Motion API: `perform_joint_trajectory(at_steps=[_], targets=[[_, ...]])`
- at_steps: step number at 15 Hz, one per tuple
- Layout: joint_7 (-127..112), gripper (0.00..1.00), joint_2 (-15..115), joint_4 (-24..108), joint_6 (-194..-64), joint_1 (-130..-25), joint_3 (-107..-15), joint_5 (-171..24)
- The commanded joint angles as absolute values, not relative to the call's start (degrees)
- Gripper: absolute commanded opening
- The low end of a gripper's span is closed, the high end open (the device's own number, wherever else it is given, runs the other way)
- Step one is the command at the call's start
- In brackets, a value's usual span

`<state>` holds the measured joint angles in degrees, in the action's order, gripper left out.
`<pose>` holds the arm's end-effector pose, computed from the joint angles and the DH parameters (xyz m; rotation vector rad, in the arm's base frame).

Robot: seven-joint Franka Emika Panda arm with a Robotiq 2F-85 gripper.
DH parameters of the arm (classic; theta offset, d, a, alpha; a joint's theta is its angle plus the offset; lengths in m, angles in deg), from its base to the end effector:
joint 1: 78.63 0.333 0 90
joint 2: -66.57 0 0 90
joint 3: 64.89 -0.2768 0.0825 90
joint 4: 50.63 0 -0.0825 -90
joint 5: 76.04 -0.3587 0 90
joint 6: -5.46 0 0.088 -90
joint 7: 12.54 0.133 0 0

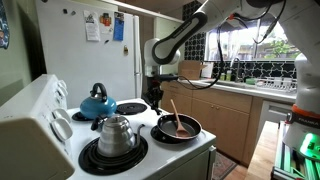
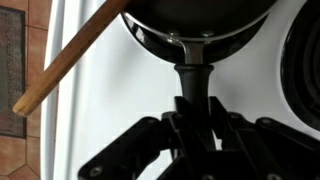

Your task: Move the pan from the left plate to the right plate

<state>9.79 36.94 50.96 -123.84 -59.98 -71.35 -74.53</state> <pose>0.5601 0.2578 0.2244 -3.1192 -0.0807 0.0653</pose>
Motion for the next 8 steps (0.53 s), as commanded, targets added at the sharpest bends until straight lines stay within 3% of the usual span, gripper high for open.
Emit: perform_joint_trajectory(at_steps=[1,8], targets=[[17.5,0.07,38.0,50.1,-118.5,-60.0,-69.5,-76.6],[26.7,0.07,38.0,50.6,-119.3,-62.2,-67.8,-81.2]])
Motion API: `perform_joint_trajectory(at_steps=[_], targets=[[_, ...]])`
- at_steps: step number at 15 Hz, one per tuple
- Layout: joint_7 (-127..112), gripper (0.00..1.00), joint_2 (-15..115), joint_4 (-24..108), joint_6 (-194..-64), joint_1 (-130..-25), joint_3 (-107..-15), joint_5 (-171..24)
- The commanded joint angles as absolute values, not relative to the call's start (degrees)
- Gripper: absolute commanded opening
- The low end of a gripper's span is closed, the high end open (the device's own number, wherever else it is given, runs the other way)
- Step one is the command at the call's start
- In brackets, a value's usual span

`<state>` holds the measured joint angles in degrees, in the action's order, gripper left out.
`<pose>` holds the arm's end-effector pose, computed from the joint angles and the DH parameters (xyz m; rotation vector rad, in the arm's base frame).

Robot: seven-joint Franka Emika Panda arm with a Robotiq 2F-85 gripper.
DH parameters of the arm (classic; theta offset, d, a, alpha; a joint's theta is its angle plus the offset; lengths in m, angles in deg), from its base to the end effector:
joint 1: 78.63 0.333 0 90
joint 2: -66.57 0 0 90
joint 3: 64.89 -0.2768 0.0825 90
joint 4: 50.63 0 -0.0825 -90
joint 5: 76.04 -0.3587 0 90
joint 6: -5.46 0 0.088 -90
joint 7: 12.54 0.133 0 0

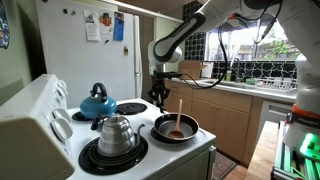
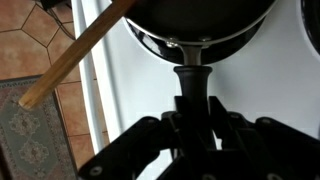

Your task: Move the pan from the left plate to the right plate

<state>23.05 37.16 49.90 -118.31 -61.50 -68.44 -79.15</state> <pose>0.5693 0.2168 0.2256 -3.0852 0.4650 0.2022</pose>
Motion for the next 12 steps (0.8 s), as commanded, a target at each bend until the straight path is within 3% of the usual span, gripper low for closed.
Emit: perform_joint_trajectory(at_steps=[1,12], targets=[[28.1,0.07,38.1,51.0,-120.0,-62.5,-67.5,-81.3],[43.7,0.07,39.1,56.4,-133.2,-64.3,-64.5,-81.8]])
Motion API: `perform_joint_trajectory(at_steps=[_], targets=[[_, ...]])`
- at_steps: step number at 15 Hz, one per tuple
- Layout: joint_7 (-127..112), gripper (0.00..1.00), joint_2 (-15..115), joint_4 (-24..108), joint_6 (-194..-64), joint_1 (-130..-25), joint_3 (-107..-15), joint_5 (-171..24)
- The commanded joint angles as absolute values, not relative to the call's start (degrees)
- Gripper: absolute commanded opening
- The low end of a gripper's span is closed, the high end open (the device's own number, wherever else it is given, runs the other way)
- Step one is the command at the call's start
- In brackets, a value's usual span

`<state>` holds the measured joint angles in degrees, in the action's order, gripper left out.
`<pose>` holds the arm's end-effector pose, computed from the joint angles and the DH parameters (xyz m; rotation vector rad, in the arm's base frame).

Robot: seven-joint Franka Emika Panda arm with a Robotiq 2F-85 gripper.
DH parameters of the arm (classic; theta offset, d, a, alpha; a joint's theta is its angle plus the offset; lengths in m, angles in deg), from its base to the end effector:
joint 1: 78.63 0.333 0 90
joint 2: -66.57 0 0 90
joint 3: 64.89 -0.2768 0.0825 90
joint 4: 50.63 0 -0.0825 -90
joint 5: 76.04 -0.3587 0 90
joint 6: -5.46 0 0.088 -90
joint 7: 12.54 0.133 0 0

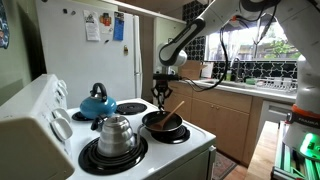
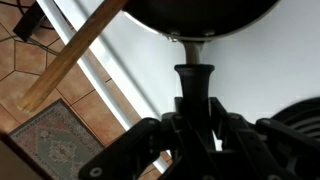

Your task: Move the pan from the left plate to the right plate

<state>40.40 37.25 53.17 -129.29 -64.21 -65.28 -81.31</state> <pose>0.5963 0.1606 0.2187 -2.8657 1.0955 0.0234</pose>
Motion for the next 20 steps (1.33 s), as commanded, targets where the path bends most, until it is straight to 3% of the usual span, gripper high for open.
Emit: perform_joint_trajectory(at_steps=[1,6,19,20], targets=[[44.7,0.07,39.2,56.9,-134.3,-64.3,-64.2,-81.5],[50.3,0.07,39.8,59.3,-139.1,-64.0,-62.6,-81.0],[57.5,0.07,37.9,56.1,-137.1,-64.9,-62.7,-80.6],[57.5,0.29,37.9,56.1,-137.1,-64.9,-62.7,-80.6]])
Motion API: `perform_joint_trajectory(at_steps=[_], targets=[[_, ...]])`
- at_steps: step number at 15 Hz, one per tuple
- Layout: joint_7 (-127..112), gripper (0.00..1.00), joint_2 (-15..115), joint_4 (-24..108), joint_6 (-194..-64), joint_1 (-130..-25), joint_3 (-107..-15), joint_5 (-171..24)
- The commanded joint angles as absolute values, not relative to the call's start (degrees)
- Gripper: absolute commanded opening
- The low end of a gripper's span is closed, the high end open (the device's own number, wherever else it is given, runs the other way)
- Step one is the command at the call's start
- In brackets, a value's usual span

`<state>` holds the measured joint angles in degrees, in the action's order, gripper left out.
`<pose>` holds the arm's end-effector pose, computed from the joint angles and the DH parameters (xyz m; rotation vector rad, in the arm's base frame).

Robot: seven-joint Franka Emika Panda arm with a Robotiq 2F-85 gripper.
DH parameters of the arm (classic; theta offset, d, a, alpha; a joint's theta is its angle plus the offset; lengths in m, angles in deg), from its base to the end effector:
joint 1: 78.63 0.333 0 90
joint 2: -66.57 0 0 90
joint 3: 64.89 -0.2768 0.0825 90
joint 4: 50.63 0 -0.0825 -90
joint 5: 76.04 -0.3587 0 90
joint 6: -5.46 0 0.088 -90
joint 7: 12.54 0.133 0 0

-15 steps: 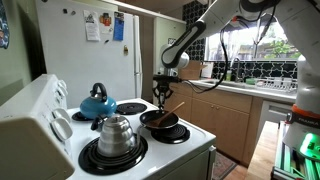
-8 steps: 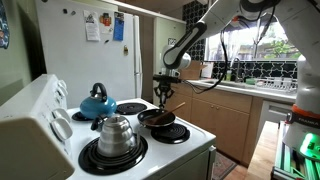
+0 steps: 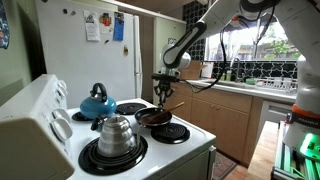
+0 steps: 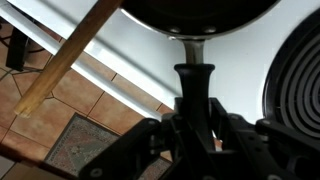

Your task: Move the pan from the left plate to the right plate

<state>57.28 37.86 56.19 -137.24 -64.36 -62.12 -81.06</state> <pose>0.6067 0.1254 0.2173 -2.6023 1.5543 -0.1111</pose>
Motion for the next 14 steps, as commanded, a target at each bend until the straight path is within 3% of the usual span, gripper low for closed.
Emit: perform_joint_trajectory(at_steps=[1,7,8,14], targets=[[57.5,0.29,37.8,56.1,-137.1,-64.9,-62.7,-80.6],[57.5,0.29,37.8,56.0,-137.1,-64.9,-62.7,-80.6],[57.5,0.07,37.8,56.0,-137.1,-64.9,-62.7,-80.6],[59.8,0.07,34.8,52.5,-137.1,-65.7,-62.2,-81.9]])
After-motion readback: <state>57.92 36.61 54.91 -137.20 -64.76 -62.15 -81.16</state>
